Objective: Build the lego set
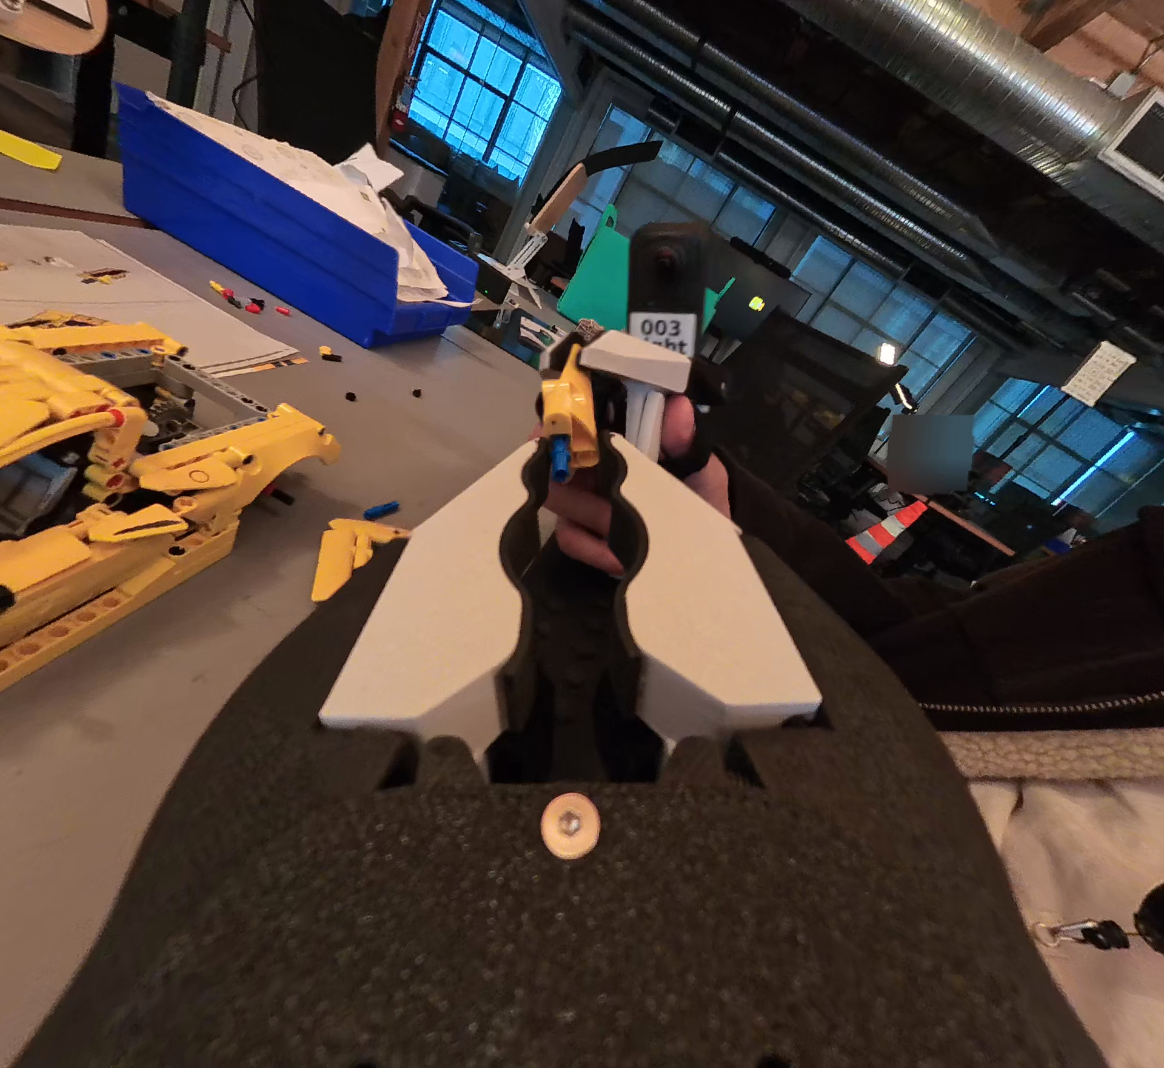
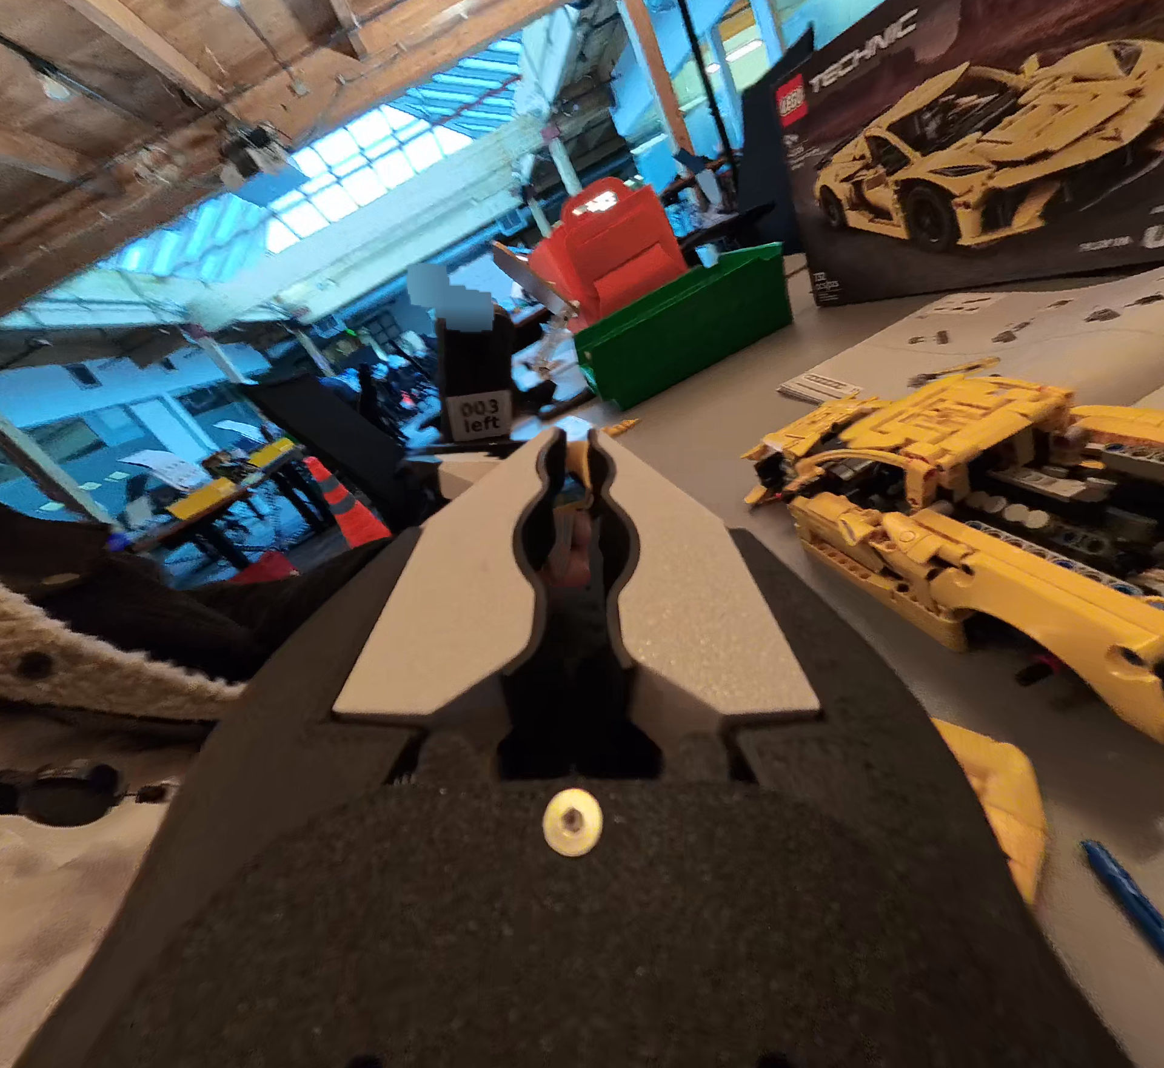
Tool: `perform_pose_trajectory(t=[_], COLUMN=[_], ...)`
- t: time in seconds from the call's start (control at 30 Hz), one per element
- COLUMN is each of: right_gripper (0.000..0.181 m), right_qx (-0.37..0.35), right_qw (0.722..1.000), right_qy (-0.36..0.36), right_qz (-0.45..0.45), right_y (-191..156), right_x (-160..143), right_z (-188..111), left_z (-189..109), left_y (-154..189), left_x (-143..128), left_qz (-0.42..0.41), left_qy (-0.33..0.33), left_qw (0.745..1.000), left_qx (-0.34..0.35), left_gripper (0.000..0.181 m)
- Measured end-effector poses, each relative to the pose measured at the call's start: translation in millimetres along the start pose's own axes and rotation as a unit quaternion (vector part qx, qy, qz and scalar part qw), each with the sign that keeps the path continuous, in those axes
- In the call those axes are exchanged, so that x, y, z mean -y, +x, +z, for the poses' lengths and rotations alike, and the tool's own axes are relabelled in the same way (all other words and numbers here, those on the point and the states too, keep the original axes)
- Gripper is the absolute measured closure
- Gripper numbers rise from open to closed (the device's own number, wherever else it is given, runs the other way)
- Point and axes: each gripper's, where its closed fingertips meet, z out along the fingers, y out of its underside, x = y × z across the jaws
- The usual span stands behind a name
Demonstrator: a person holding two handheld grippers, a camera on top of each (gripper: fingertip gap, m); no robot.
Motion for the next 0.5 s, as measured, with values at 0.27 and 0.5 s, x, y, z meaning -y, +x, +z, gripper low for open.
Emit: perform_pose_trajectory(t=[0.27, 0.5], right_gripper=[0.16, 0.162], right_qx=[0.048, 0.087], right_qw=[0.988, 0.984], right_qy=[0.122, 0.108], right_qz=[0.085, 0.111], right_y=[9.2, 0.4], right_x=[34.1, 30.3], right_z=[-26.4, -22.6], left_z=[-13.2, -15.2], left_y=[0.2, 2.9], left_x=[16.4, 19.3], left_qz=[-0.034, -0.046], left_qy=[0.049, 0.059], left_qw=[0.998, 0.996], left_qx=[-0.032, -0.05], left_gripper=[0.166, 0.167])
